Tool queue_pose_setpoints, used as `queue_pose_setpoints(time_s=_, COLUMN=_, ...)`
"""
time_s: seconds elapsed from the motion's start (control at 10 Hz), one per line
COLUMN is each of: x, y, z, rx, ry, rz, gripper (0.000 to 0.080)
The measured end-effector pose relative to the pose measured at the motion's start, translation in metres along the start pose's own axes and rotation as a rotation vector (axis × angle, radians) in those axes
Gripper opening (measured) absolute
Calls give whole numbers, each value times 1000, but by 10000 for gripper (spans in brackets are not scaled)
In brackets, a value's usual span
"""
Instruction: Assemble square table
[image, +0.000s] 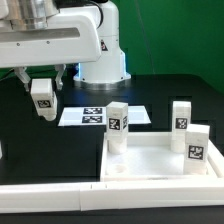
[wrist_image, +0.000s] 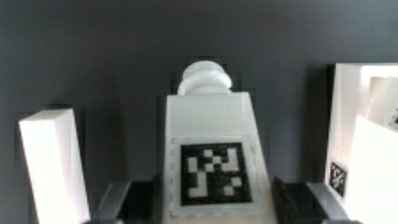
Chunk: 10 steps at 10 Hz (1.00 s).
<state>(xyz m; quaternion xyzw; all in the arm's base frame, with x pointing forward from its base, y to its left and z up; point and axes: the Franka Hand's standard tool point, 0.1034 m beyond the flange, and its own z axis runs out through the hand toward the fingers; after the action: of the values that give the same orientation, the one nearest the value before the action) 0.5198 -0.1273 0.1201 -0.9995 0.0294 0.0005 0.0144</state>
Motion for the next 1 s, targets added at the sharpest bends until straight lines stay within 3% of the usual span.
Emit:
queue_pose_setpoints(time_s=0.1, x=4, y=-8, z=-2, rx=-13, ry=68, rz=54, gripper=284)
queue_pose_setpoints(time_s=0.2, x=16, y=-39, z=-9, rx=-6, ry=121, rz=74, gripper=284)
queue_pose_setpoints(time_s=0.3, x=36, y=-66, z=-19, rx=-18, ry=212, rz=77, gripper=284)
queue_pose_setpoints(time_s=0.4, x=50, y=-79, z=-26, rx=-36, ry=305, rz=56, gripper=284)
queue_pose_setpoints(time_s=0.5, x=41, y=-70, z=-20, rx=-48, ry=322, rz=39, gripper=284)
queue_pose_setpoints(time_s=0.8, x=38, y=-70, z=-17, rx=-40, ry=298, rz=53, gripper=284)
queue_pose_setpoints(time_s=0.9, x=41, y=-72, z=-16, rx=-39, ry=301, rz=59, gripper=284)
queue_pose_setpoints(time_s=1.0, x=60, y=-87, z=-15, rx=-33, ry=342, rz=82, gripper=284)
